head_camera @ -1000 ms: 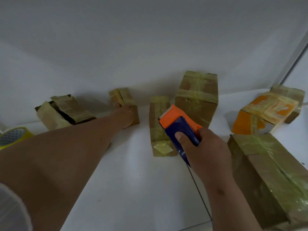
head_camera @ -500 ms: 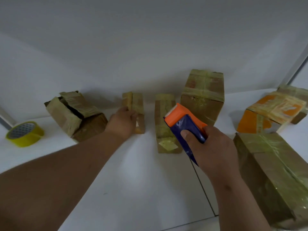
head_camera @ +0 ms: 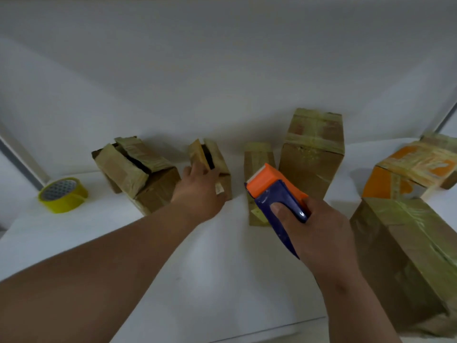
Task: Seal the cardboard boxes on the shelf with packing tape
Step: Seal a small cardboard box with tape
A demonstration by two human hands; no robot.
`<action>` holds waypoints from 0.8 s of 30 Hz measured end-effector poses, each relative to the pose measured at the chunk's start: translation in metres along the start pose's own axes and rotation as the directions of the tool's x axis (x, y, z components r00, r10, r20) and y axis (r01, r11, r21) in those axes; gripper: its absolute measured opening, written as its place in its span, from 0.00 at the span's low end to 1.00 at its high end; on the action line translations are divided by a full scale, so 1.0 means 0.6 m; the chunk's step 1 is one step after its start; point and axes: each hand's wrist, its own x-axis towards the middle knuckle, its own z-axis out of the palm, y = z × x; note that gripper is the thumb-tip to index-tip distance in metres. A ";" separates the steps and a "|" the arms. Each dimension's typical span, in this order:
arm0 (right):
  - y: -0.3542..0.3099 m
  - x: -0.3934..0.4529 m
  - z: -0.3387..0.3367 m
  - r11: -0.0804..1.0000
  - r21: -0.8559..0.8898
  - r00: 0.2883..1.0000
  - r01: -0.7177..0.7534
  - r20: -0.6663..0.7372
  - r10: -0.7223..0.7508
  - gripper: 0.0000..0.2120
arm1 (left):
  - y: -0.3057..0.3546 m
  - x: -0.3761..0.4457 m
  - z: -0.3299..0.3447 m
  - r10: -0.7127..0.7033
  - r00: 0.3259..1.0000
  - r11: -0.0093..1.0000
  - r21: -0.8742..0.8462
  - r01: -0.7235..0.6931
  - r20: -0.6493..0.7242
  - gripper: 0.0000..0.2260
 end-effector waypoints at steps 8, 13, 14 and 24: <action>-0.002 0.024 0.001 1.000 -0.019 1.000 0.018 0.020 -0.017 0.16 | -0.001 0.075 0.044 -0.038 0.991 0.993 -0.104 0.051 0.130 0.35; -0.003 0.033 0.003 0.999 -0.033 0.999 0.038 0.003 -0.038 0.15 | 0.001 0.113 0.023 -0.069 0.978 0.991 -0.095 0.089 0.195 0.40; -0.002 0.034 0.002 0.999 -0.030 0.999 0.037 0.002 -0.037 0.15 | 0.003 0.120 0.021 -0.062 0.974 0.997 -0.026 0.069 0.216 0.41; 0.005 0.034 0.001 0.996 -0.063 0.998 0.068 0.005 -0.068 0.16 | -0.015 0.146 0.050 0.085 0.982 0.996 -0.040 -0.079 0.167 0.25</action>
